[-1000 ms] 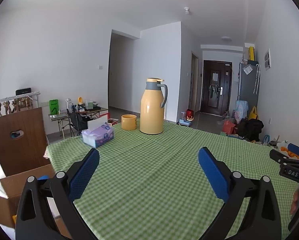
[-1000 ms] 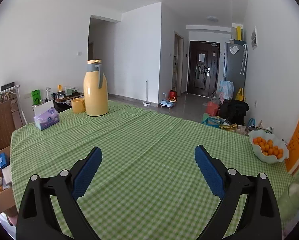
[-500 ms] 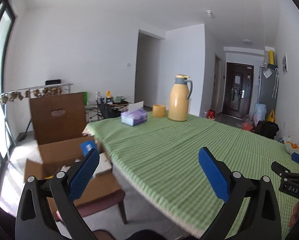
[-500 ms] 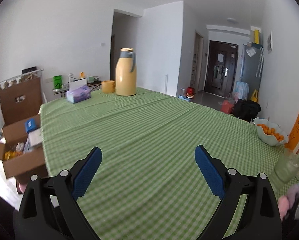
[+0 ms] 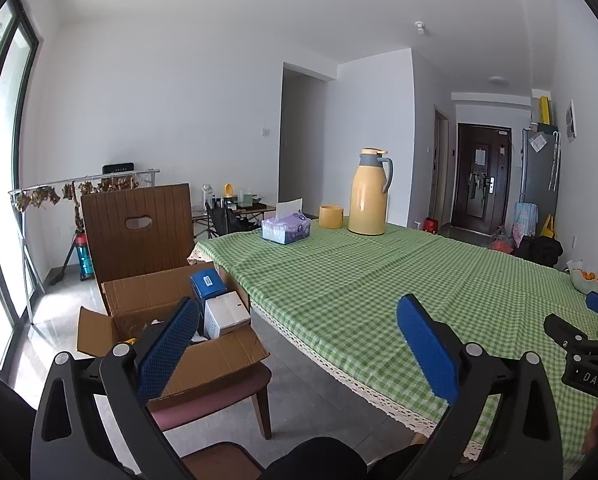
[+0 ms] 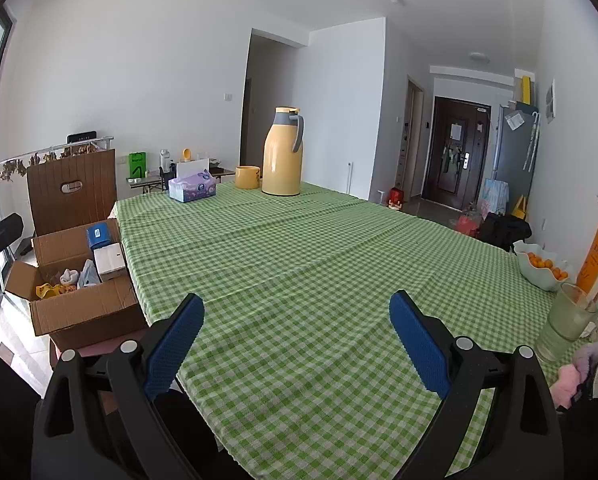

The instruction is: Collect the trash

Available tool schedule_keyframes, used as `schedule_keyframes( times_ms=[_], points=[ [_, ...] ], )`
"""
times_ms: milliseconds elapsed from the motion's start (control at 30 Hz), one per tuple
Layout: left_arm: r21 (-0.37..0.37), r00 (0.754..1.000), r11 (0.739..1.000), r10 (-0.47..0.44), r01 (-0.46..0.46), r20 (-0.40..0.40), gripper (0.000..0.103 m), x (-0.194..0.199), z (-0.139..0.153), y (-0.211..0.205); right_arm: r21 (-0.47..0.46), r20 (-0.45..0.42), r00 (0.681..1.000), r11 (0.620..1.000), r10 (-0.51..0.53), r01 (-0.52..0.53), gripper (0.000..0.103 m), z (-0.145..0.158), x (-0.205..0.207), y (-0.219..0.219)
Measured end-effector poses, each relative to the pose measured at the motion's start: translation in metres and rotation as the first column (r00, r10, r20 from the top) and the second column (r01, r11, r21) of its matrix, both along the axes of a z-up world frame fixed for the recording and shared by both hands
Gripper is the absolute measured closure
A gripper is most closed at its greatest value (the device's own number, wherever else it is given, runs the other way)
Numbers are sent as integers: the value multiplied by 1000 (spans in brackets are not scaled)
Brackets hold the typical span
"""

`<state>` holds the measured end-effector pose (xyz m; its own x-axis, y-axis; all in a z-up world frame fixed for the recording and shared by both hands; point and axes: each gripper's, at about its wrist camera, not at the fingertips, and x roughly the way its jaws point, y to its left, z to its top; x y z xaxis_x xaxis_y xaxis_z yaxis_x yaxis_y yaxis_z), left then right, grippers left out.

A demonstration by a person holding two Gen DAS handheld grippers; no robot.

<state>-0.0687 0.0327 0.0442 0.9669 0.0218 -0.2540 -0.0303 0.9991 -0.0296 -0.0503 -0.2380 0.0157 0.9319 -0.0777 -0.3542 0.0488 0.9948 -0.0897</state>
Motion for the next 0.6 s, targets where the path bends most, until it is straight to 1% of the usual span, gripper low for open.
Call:
schedule_keyframes(
  times_ms=[267, 433, 600],
  points=[
    [-11, 1000, 1000, -3, 3, 6, 7, -3, 5, 3, -3, 18, 1000, 1000, 20, -20, 13, 6, -3, 8],
    [-8, 1000, 1000, 7, -7, 12, 7, -3, 6, 3, -21, 19, 1000, 1000, 16, -15, 13, 3, -2, 11],
    [0, 1000, 1000, 11, -11, 7, 7, 0, 6, 1, -18, 11, 1000, 1000, 17, -17, 13, 1, -1, 11]
  ],
)
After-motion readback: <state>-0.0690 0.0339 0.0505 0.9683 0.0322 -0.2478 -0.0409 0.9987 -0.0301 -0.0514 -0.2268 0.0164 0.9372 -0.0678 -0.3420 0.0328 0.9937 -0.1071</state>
